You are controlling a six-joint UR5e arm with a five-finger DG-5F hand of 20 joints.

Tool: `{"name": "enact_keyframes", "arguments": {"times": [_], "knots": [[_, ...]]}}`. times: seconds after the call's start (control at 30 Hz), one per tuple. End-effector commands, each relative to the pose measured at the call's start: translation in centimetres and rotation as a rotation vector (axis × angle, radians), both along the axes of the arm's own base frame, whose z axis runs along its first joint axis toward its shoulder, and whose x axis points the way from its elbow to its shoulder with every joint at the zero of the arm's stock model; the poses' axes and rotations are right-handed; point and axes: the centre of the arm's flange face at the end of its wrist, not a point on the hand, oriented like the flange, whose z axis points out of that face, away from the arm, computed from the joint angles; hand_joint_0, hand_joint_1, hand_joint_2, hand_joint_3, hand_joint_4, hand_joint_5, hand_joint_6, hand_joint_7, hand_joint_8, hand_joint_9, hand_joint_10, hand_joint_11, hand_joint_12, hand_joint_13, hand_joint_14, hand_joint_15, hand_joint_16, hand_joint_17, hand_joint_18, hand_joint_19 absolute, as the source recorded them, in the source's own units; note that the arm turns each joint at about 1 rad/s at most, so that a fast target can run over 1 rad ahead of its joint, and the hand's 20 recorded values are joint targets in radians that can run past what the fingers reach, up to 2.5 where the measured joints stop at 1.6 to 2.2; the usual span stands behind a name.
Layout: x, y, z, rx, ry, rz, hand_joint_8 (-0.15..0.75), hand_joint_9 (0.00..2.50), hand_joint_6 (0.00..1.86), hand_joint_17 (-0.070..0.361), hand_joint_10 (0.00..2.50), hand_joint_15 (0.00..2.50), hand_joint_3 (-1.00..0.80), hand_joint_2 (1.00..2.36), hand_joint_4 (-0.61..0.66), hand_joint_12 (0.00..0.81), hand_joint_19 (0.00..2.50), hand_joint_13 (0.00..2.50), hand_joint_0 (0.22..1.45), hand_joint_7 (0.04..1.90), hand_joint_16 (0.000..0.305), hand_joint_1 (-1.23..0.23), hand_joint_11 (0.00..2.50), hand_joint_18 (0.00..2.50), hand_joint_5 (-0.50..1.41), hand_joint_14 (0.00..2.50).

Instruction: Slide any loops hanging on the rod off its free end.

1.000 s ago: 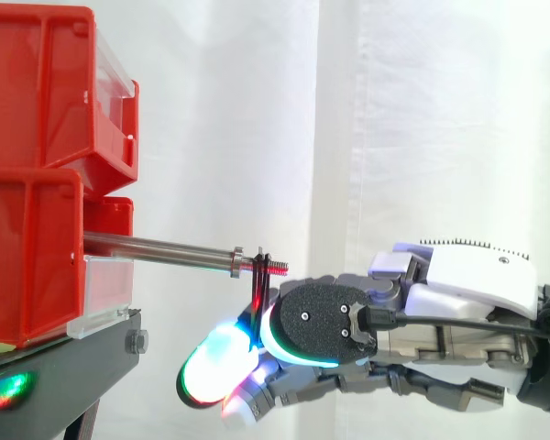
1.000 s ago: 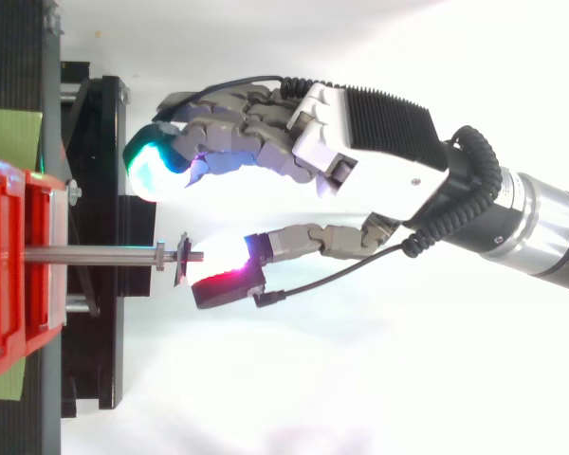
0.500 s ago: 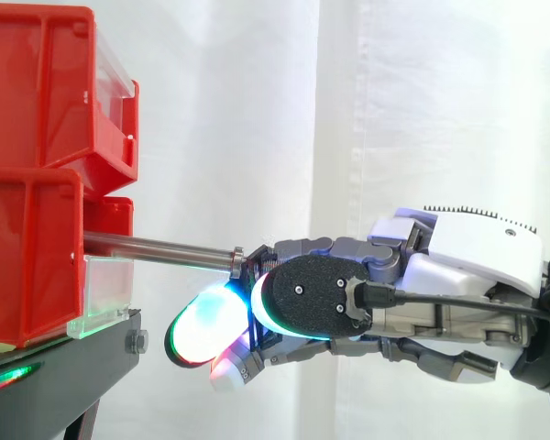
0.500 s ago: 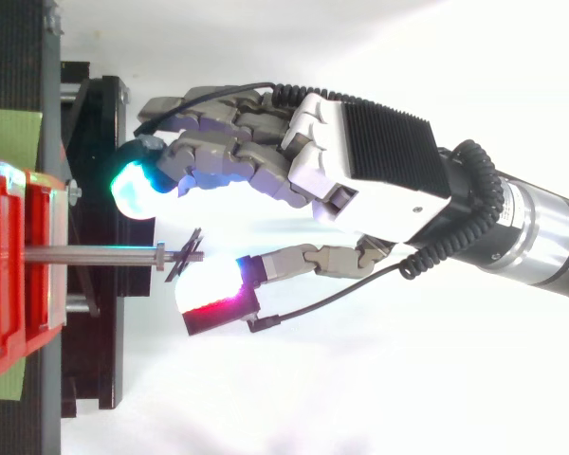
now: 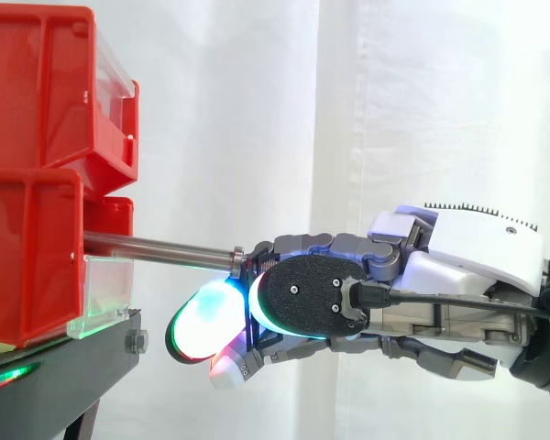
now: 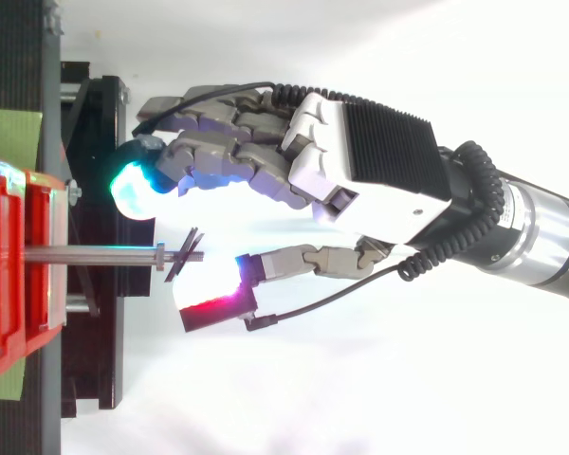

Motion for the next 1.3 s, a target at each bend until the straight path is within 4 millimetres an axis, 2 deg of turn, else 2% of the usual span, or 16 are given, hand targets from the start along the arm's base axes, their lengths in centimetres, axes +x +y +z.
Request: {"name": "enact_keyframes", "arguments": {"times": [0.0,0.53,1.27], "knots": [[0.0,-0.3,-0.1,0.001,0.006,-0.004,0.259,0.63,0.50,0.119,0.01,0.21,-0.34,1.01,0.20,0.373,0.36,0.38,0.56,1.20,0.053,-0.58,0.36,0.31,-0.12,0.01],[-0.1,-0.9,-0.1,-0.033,0.013,0.062,0.259,0.63,0.51,0.118,0.01,0.22,-0.31,1.02,0.17,0.373,0.36,0.39,0.57,1.31,0.052,-0.60,0.36,0.32,-0.11,0.01],[-0.2,-1.7,-0.2,-0.046,0.018,0.088,0.263,0.64,0.76,0.117,0.01,0.21,-0.24,1.02,0.16,0.372,0.35,0.39,0.58,0.99,0.052,-0.61,0.37,0.34,-0.16,0.01]]}}
